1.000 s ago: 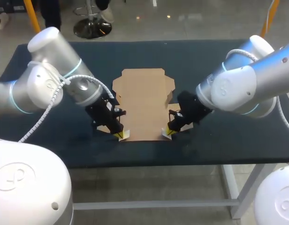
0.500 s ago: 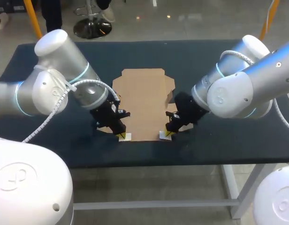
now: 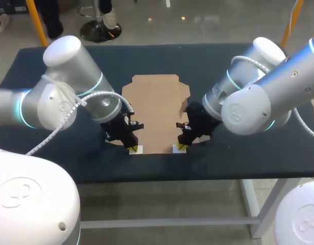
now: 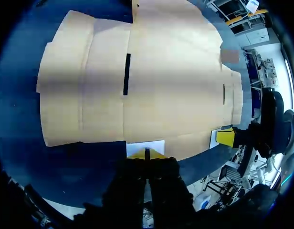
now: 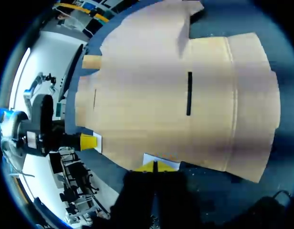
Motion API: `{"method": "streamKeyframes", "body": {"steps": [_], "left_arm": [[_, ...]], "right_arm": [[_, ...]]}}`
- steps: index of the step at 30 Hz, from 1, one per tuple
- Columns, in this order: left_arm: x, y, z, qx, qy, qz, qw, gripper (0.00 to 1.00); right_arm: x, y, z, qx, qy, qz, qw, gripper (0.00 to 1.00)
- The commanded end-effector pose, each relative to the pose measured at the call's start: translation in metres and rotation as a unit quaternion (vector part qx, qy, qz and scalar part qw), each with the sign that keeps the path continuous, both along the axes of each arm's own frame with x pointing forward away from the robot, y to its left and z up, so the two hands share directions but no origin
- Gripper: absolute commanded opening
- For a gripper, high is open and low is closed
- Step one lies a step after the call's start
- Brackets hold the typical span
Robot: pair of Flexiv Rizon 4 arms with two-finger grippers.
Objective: Assemble the packaging by folding the flat box into shape, placing the metal phone stand inside, and closing the box properly
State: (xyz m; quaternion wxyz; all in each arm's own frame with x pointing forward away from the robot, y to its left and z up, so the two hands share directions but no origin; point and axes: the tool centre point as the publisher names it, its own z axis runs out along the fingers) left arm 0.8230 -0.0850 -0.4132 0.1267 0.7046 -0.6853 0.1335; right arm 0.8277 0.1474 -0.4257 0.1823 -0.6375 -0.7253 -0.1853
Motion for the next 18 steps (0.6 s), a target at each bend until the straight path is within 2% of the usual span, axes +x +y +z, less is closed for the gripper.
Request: {"method": "streamKeyframes", "body": {"steps": [1,7,18], "left_arm": [[-0.006,-0.001,-0.008,-0.003,-0.007,-0.002,1.000,0.00],[-0.008,0.004,0.010,-0.035,-0.010,-0.034,0.999,0.00],[0.002,0.019,0.047,-0.066,-0.014,-0.047,0.997,0.00]], "right_arm": [[0.000,0.001,-0.006,0.004,-0.006,-0.001,1.000,0.00],[0.002,-0.013,0.011,0.058,-0.005,0.018,0.998,0.00],[0.018,-0.053,0.039,0.138,-0.007,0.029,0.990,0.00]]}}
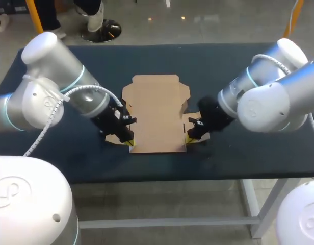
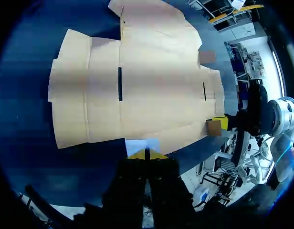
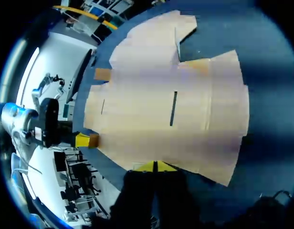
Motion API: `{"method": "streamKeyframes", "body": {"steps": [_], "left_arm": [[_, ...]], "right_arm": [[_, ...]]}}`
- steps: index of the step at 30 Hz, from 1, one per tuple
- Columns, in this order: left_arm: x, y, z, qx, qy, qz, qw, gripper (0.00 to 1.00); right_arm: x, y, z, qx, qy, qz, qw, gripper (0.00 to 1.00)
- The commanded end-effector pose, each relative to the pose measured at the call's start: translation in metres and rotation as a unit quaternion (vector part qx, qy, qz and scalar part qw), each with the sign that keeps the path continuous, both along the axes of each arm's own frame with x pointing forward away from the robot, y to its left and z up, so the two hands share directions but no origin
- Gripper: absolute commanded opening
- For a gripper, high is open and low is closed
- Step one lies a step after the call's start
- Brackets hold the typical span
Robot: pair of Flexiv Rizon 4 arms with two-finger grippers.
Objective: Assemble the packaging by folding the flat box into shape, placing the metal phone stand inside, and closing the box properly
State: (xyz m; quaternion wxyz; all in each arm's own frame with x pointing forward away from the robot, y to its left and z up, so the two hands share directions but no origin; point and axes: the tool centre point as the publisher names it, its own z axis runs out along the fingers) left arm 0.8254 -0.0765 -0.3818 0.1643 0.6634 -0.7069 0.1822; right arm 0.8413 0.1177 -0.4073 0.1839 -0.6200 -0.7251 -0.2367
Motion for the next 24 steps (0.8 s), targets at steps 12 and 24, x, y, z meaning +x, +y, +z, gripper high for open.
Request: {"method": "streamKeyframes", "body": {"steps": [12,24], "left_arm": [[0.025,0.024,0.049,-0.008,0.013,-0.023,1.000,0.78],[0.050,0.056,0.075,-0.029,0.020,-0.053,0.998,1.00]], "right_arm": [[0.033,-0.058,0.057,0.129,0.015,0.030,0.991,0.18],[0.071,-0.091,0.086,0.168,0.019,0.017,0.986,1.00]]}}
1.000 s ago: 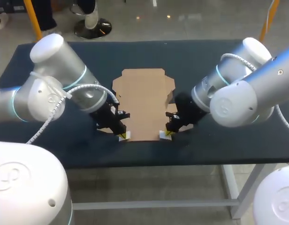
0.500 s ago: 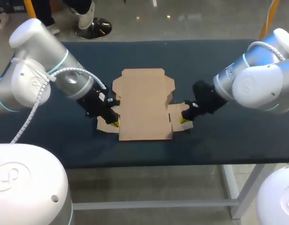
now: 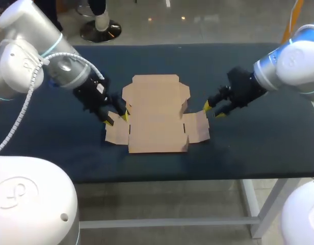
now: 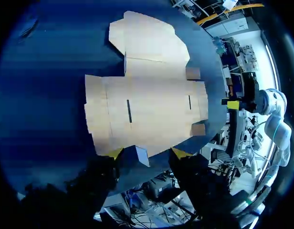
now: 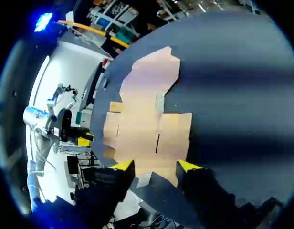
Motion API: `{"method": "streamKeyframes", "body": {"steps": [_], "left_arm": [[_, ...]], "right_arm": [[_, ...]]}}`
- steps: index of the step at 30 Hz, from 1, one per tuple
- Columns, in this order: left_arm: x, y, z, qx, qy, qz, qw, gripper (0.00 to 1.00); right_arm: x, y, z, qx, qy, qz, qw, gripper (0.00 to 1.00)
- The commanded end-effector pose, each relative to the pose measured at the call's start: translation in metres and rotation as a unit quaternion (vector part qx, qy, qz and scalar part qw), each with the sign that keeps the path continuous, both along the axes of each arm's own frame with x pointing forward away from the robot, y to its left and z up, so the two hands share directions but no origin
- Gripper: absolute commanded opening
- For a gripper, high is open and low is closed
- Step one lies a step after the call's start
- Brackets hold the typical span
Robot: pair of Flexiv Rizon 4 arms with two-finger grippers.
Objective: Assemble the packaging by folding the flat box into shape, placing the metal phone stand inside, and closing the box properly
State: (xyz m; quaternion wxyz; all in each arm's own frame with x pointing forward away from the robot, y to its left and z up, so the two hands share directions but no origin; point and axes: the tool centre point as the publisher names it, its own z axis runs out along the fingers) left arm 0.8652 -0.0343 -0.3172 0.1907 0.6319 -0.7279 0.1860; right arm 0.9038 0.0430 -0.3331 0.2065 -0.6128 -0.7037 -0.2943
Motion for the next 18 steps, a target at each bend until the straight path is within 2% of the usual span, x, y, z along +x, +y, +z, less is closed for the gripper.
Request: {"method": "streamKeyframes", "body": {"steps": [1,5,18], "left_arm": [[0.013,0.018,0.013,-0.008,0.014,-0.013,1.000,1.00],[0.021,0.026,0.023,-0.007,0.009,-0.022,1.000,1.00],[0.021,0.026,0.023,-0.007,0.009,-0.022,1.000,1.00]], "right_arm": [[0.012,-0.019,0.013,0.105,0.035,0.027,0.993,1.00],[0.014,-0.021,0.015,0.100,0.035,0.020,0.994,1.00],[0.014,-0.021,0.015,0.100,0.035,0.020,0.994,1.00]]}}
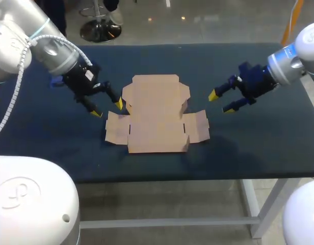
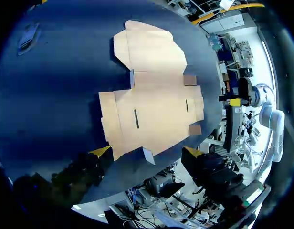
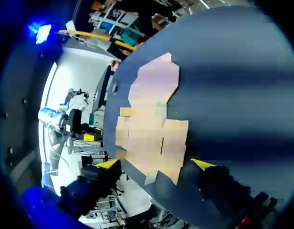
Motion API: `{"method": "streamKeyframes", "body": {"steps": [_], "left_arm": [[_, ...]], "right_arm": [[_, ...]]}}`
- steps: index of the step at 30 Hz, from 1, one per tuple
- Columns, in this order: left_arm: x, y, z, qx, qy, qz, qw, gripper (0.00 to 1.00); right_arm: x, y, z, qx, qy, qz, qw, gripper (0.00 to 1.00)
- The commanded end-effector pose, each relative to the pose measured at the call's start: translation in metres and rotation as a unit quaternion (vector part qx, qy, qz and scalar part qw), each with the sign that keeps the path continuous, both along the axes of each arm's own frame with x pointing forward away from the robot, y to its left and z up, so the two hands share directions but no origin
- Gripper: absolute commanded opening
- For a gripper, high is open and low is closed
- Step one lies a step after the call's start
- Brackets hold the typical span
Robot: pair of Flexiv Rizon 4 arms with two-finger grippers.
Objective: Assemble the packaging by folding the flat box into shape, placing the metal phone stand inside, and closing the box properly
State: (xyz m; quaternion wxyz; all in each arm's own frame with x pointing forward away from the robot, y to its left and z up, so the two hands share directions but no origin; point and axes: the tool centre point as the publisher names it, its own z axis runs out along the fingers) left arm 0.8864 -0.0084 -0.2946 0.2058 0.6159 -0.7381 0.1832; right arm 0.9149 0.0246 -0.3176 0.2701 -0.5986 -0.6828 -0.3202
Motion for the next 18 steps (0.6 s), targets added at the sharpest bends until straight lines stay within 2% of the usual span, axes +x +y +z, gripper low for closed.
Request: {"method": "streamKeyframes", "body": {"steps": [1,4,8,11,18], "left_arm": [[0.000,0.000,0.001,0.002,0.001,0.000,1.000,1.00],[0.000,0.001,-0.002,0.002,-0.004,0.002,1.000,1.00],[0.010,0.010,0.001,-0.052,-0.008,-0.032,0.998,1.00],[0.024,0.011,0.008,-0.059,-0.022,-0.040,0.997,1.00],[0.048,0.003,0.014,-0.051,-0.042,-0.049,0.997,1.00]], "right_arm": [[0.003,-0.002,-0.001,0.034,0.006,0.009,0.999,1.00],[0.003,-0.002,-0.001,0.034,0.006,0.009,0.999,1.00],[0.018,-0.012,-0.006,0.070,0.004,-0.008,0.997,1.00],[0.032,-0.013,-0.009,0.081,0.010,-0.008,0.997,1.00],[0.058,-0.002,-0.016,0.103,0.026,-0.002,0.994,1.00]]}}
